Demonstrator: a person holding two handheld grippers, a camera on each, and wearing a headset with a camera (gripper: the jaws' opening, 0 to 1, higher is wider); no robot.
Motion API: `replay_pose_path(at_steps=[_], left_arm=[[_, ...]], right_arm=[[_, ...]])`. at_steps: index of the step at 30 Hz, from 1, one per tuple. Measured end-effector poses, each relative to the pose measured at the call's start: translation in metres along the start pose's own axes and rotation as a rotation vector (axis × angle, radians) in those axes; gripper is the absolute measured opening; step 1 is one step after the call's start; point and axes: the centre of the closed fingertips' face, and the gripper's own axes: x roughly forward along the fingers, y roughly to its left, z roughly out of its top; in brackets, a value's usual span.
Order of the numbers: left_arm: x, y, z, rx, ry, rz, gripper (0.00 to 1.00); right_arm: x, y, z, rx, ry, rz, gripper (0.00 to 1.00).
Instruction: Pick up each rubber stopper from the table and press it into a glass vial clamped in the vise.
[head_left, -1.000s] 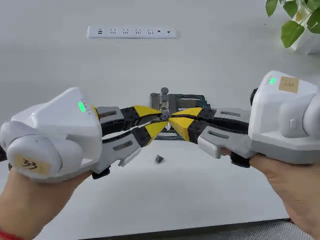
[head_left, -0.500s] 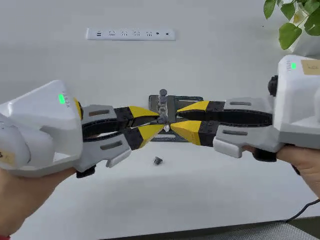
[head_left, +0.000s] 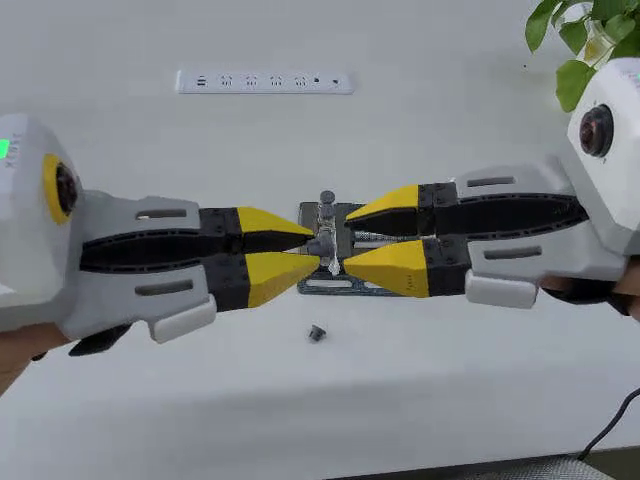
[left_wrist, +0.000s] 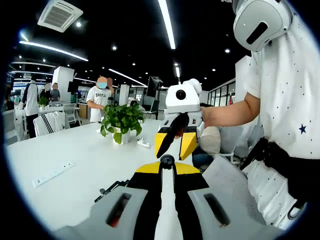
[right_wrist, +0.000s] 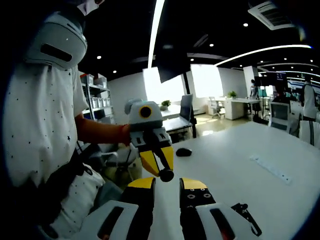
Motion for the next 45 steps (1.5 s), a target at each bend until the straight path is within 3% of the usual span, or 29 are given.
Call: replay_pose_path(at_steps=[4, 12, 18, 45], left_arm=[[-0.002, -0.004, 0.011, -0.023, -0.043, -0.024, 0.04], [-0.002, -0.011, 0.020, -0.053, -0.083, -0.062, 0.04], [-0.002, -0.016, 0.028, -0.070, -0.114, -0.084, 0.04], [-0.006, -0.022, 0.030, -0.109, -0.141, -0.135, 0.04]], right_arm=[[-0.001, 0.007, 0.011, 0.006, -0.046, 0.044, 0.14], [-0.005, 0.016, 0.029, 0.035, -0.121, 0.098, 0.12], [-0.002, 0.023, 0.029, 0.030, -0.114, 0.125, 0.13], [-0.001, 0.034, 0.037, 0.010, -0.136, 0.165, 0.07]])
